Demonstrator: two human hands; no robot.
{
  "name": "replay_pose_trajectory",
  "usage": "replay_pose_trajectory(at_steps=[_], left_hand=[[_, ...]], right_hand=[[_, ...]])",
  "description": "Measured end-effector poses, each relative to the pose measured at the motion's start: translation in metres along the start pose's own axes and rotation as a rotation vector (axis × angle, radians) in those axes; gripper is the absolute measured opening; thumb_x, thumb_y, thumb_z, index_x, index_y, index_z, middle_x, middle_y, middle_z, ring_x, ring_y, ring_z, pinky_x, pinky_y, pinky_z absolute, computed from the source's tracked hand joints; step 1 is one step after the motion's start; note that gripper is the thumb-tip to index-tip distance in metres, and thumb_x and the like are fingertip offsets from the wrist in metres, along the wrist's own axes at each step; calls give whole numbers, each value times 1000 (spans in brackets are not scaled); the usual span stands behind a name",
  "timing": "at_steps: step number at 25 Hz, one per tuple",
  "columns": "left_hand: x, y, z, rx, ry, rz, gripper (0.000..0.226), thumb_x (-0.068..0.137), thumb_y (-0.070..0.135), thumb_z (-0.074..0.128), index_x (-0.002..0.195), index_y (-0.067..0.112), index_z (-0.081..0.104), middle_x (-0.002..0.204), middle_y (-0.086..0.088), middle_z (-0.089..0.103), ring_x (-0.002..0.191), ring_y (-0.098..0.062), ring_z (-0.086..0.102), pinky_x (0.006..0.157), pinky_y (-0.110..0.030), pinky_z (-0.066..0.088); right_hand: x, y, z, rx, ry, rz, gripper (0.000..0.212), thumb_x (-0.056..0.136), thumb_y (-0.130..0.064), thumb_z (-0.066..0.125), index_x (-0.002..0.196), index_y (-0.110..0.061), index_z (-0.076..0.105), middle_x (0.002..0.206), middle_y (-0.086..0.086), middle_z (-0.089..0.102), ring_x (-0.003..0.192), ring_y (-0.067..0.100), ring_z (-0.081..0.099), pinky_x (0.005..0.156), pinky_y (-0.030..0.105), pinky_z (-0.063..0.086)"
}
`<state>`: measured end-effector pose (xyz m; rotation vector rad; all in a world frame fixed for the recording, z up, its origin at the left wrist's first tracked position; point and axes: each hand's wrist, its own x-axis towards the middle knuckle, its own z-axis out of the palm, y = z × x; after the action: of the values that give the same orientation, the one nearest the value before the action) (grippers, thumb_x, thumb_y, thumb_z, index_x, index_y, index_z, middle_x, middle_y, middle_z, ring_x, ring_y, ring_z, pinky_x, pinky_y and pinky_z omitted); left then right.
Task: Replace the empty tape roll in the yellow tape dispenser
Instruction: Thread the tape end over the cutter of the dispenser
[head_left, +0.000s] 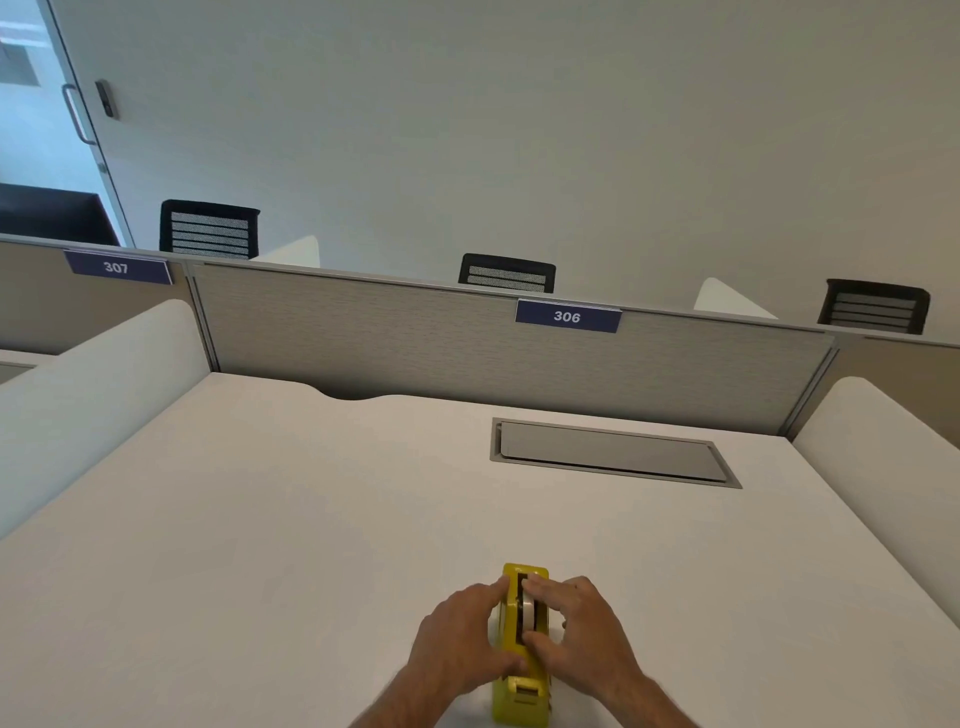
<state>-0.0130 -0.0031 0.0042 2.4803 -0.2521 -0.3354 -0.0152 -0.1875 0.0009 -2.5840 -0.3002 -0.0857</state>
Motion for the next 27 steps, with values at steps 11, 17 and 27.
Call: replay_pose_trajectory(at_steps=[11, 17, 27], left_hand=[[10, 3, 5, -147, 45, 57, 63, 78, 55, 71, 137, 46, 50, 148, 13, 43, 124, -11, 50, 106, -35, 48], [12, 2, 6, -131, 72, 63, 55, 83, 49, 71, 134, 43, 54, 145, 13, 45, 121, -12, 52, 105, -34, 49], [14, 3, 7, -115, 112, 82, 46, 76, 52, 74, 118, 44, 55, 131, 19, 52, 104, -4, 53, 96, -27, 53]], right_hand=[[5, -6, -8, -11, 47, -49, 30, 83, -47, 57, 109, -43, 72, 87, -34, 62, 86, 4, 54, 66, 16, 49], [5, -4, -13, -10, 8, -83, 43, 74, -59, 58, 111, -41, 71, 97, -29, 68, 91, 5, 56, 70, 25, 57], [13, -2, -14, -12, -9, -78, 35, 73, -54, 63, 104, -41, 72, 94, -24, 70, 92, 4, 52, 71, 26, 55]])
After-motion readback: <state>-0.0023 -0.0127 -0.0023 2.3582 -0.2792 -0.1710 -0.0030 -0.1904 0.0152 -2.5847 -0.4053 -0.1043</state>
